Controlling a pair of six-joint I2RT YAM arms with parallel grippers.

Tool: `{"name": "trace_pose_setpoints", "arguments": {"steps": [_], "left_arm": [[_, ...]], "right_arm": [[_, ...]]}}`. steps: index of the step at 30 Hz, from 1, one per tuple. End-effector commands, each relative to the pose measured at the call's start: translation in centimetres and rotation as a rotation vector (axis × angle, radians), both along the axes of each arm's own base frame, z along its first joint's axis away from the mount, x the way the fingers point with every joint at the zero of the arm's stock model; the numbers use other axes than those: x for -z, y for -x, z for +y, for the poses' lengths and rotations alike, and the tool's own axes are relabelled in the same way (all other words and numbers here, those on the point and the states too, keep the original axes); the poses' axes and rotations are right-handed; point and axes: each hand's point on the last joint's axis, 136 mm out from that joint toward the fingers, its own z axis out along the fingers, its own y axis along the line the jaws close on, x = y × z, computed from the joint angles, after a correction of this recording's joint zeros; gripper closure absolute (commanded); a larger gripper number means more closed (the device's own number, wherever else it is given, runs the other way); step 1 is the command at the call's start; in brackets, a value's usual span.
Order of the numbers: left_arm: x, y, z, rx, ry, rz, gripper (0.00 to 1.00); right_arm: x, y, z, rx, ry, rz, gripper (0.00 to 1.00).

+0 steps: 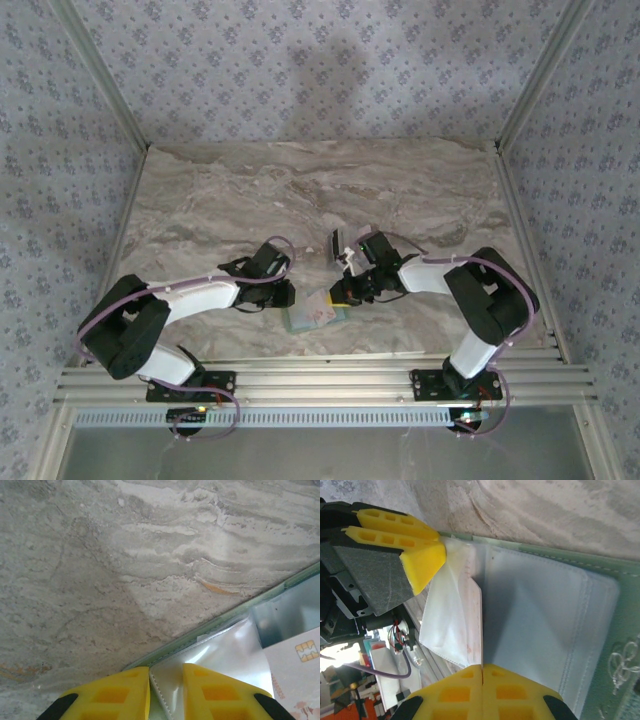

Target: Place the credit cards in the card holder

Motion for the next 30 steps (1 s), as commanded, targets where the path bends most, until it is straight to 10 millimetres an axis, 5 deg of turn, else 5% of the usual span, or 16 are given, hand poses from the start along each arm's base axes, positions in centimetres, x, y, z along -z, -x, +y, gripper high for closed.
{"name": "trace_pose_setpoints", "arguments": {"steps": [1, 16, 30], "left_arm": [[3.8, 2.1, -0.7, 0.050, -0.023, 0.081, 0.78], [3.9, 2.6, -0.8, 0.063, -0.027, 0.085, 0.72], [4.1, 3.0, -0.4, 0.067, -0.036, 0.088, 0.70]], "right_arm": [[0.0, 0.2, 0.7, -0.025, -0.017, 0.035, 1.00], [1.0, -2.3, 1.0, 0.060, 0.026, -0.030, 1.00], [1.8, -2.3, 1.7, 0.070, 0.057, -0.061, 1.00]]}}
